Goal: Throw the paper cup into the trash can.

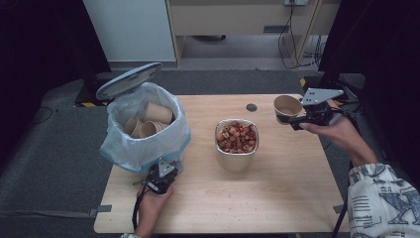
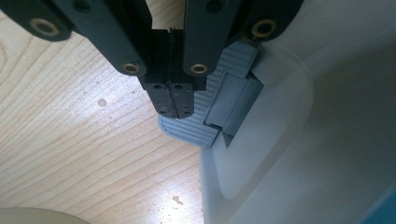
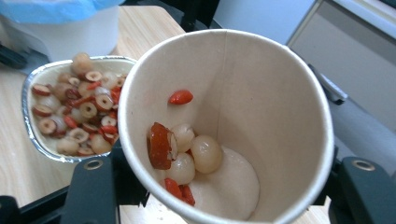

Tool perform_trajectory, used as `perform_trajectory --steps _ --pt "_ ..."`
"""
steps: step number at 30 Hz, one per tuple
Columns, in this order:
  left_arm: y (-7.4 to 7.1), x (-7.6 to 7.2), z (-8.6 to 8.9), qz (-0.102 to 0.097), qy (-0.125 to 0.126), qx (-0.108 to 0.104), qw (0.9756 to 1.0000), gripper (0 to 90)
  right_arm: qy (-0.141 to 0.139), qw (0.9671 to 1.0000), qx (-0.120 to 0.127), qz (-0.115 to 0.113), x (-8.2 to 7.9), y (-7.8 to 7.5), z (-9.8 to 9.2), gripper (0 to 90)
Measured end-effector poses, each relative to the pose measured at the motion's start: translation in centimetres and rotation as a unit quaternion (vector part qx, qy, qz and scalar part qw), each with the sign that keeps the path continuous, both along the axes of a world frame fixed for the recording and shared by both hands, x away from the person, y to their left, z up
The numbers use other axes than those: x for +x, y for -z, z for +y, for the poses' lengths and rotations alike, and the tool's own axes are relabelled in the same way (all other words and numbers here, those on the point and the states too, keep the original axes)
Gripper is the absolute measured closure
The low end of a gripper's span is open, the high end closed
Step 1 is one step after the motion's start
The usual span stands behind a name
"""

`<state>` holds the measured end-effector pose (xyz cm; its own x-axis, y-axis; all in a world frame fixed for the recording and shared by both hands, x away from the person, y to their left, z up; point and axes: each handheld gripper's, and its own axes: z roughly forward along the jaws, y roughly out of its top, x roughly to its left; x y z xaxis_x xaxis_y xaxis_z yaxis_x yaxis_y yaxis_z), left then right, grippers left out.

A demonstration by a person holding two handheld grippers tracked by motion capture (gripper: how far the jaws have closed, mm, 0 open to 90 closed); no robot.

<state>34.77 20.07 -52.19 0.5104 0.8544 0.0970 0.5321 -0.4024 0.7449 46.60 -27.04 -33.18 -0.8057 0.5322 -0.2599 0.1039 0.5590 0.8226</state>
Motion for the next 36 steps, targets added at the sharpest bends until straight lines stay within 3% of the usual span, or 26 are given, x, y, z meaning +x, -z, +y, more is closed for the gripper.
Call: perform_trajectory --steps 12,26,36 --pt "0.0 0.0 0.0 0.000 0.000 0.001 1.0000 89.1 -0.016 0.9990 0.034 0.025 0.4 -1.1 1.9 35.2" --pt "0.0 0.0 0.0 0.000 0.000 0.001 1.0000 89.1 -0.029 0.9977 0.051 0.033 0.9 -2.3 5.2 35.1" --pt "0.0 0.0 0.0 0.000 0.000 0.001 1.0000 89.1 -0.038 0.9973 0.049 0.040 1.1 -3.0 7.6 35.1"
